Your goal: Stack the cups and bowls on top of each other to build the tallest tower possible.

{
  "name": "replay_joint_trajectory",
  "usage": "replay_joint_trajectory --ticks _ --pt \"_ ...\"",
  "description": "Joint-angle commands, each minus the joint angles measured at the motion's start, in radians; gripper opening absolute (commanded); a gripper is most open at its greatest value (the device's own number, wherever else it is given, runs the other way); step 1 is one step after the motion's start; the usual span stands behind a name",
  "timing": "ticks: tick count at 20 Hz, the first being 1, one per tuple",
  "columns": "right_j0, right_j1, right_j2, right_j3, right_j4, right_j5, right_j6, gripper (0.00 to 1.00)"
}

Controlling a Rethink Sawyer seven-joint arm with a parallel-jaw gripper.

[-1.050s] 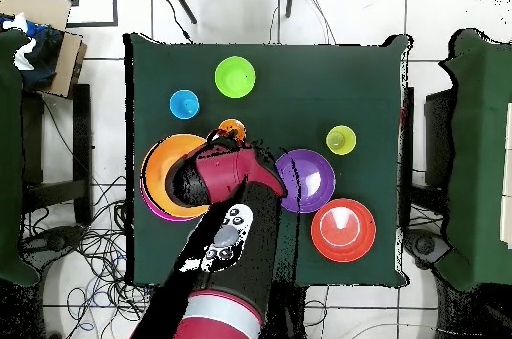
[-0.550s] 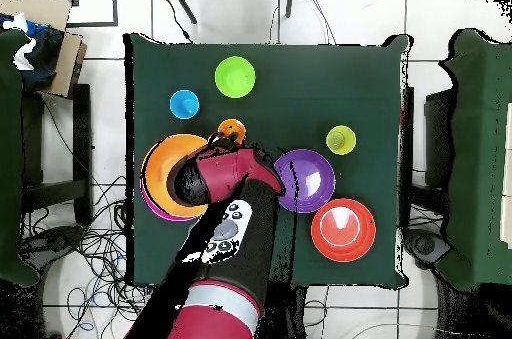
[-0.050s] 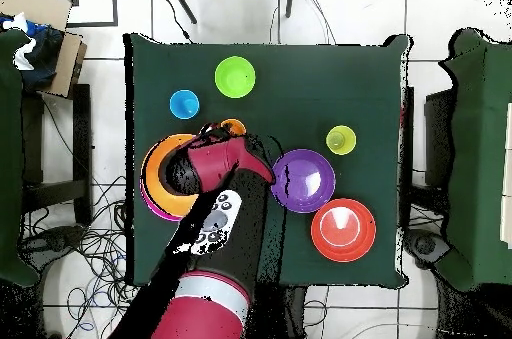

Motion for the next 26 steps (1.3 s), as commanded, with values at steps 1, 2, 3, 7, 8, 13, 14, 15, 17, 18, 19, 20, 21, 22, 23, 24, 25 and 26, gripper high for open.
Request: replay_joint_trajectory --ticks 1,2,3,7,8,13,14,15,17,18,19,20,21,22,23,24,25,26 --pt "0.020 0.055 0.057 -0.114 0.028 0.162 0.033 1.00" --pt "0.019 0.058 0.056 -0.115 0.026 0.160 0.035 1.00" --pt "0.019 0.060 0.056 -0.116 0.025 0.158 0.037 1.00" --pt "0.018 0.058 0.051 -0.101 0.015 0.140 0.033 1.00" --pt "0.018 0.059 0.049 -0.101 0.014 0.136 0.034 1.00" --pt "0.027 0.094 0.030 -0.109 0.010 0.092 0.063 1.00" --pt "0.026 0.097 0.029 -0.108 0.009 0.085 0.063 1.00" --pt "0.026 0.099 0.029 -0.106 0.008 0.078 0.063 1.00" --pt "0.025 0.106 0.024 -0.104 0.006 0.062 0.065 1.00" --pt "0.024 0.109 0.024 -0.102 0.005 0.053 0.065 1.00" --pt "0.022 0.113 0.024 -0.100 0.005 0.045 0.066 1.00" --pt "0.021 0.117 0.023 -0.098 0.004 0.036 0.066 1.00" --pt "0.021 0.120 0.022 -0.098 0.002 0.029 0.065 1.00" --pt "0.020 0.123 0.021 -0.097 0.001 0.022 0.066 1.00" --pt "0.022 0.126 0.017 -0.099 0.001 0.018 0.067 1.00" --pt "0.024 0.134 0.013 -0.104 0.001 0.013 0.070 1.00" --pt "0.027 0.141 0.008 -0.110 0.002 0.009 0.073 1.00" --pt "0.030 0.153 0.002 -0.118 0.003 0.001 0.078 1.00"
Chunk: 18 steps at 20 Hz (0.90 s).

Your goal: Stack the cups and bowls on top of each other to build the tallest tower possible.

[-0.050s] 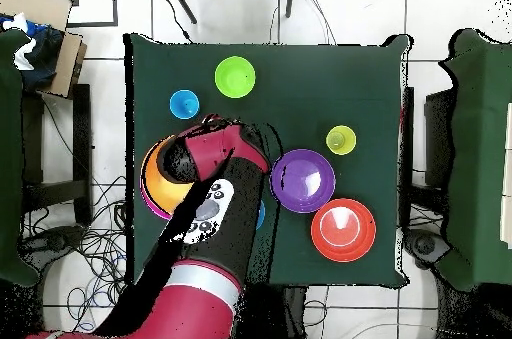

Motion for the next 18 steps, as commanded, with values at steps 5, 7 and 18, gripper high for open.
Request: replay_joint_trajectory --ticks 5,7,18 --pt "0.029 0.136 0.019 -0.067 -0.001 -0.079 0.101 1.00" --pt "0.034 0.143 0.011 -0.070 0.004 -0.085 0.104 1.00" --pt "0.066 0.144 -0.015 -0.087 0.038 -0.042 0.101 1.00"
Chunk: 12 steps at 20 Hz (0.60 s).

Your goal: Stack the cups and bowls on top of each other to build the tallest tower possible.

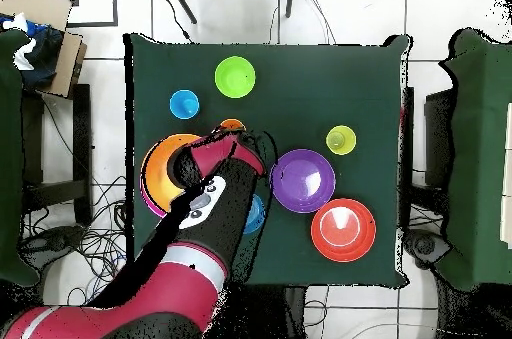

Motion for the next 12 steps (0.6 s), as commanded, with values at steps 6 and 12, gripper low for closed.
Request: replay_joint_trajectory --ticks 6,12 --pt "0.047 0.073 0.026 -0.106 0.055 0.000 0.120 1.00" --pt "0.064 0.126 -0.005 -0.156 0.077 -0.014 0.141 1.00"
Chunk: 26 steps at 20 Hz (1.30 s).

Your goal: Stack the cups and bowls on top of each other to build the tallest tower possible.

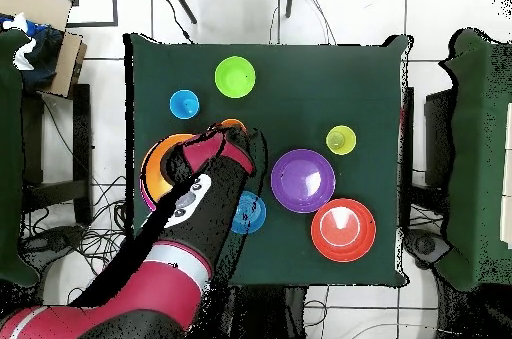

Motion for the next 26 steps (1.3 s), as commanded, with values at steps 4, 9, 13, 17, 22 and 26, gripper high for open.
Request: replay_joint_trajectory --ticks 4,9,13,17,22,26 --pt "0.039 0.140 0.006 -0.152 0.086 -0.032 0.169 1.00" --pt "0.048 0.157 -0.013 -0.155 0.110 -0.052 0.163 1.00" --pt "0.047 0.161 -0.017 -0.153 0.122 -0.062 0.151 1.00" --pt "0.046 0.156 -0.014 -0.143 0.128 -0.068 0.142 1.00" --pt "0.055 0.153 -0.026 -0.134 0.132 -0.070 0.143 1.00" --pt "0.060 0.147 -0.027 -0.123 0.137 -0.065 0.141 1.00"
